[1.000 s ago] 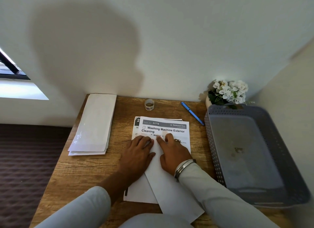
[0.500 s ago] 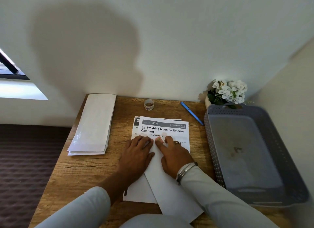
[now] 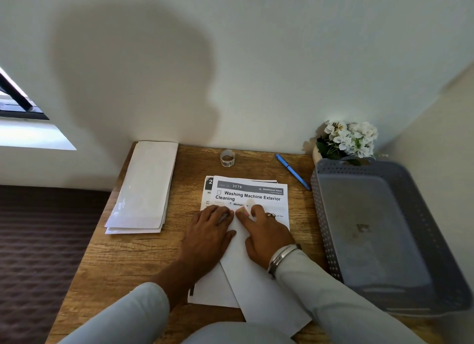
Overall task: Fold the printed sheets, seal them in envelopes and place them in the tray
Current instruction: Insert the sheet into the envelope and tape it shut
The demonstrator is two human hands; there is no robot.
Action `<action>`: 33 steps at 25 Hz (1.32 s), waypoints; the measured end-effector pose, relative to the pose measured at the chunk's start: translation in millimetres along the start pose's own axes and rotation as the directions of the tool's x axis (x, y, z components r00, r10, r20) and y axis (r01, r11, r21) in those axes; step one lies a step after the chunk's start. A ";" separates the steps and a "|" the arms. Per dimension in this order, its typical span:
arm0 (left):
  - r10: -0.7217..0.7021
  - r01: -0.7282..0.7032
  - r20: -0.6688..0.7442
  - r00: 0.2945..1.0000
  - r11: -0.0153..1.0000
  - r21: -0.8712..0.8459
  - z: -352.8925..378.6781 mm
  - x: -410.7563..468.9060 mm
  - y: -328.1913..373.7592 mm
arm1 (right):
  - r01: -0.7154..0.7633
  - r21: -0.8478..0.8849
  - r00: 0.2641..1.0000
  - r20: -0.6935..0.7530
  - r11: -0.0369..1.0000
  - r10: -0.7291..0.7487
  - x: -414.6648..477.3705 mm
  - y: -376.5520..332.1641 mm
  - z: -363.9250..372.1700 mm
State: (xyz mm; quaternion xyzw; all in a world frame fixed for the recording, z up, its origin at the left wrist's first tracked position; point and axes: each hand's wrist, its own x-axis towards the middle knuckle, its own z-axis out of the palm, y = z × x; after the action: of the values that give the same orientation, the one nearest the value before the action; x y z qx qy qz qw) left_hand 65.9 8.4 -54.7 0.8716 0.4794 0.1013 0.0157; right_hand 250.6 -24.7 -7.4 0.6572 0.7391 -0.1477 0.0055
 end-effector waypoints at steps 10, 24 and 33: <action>-0.025 0.025 0.028 0.999 1.000 -0.011 -0.5 0.6 0.1 | -0.004 -0.033 1.000 -0.013 0.999 0.003 -4.3 3.1 3.1; -0.032 0.033 0.050 0.998 0.999 -0.025 -1.4 0.5 -0.7 | 0.010 -0.003 1.000 0.015 1.000 -0.010 -9.0 3.2 0.0; -0.034 0.036 0.052 0.998 0.999 -0.040 -1.2 0.8 -0.7 | -0.085 -0.024 0.995 0.051 0.996 0.086 7.9 -11.6 -5.2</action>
State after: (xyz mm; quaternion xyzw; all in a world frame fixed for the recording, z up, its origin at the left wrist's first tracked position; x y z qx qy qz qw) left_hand 65.5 9.4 -53.6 0.8649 0.4917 0.0884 0.0478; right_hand 239.2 -16.9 -1.6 0.6842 0.7113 -0.1562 0.0382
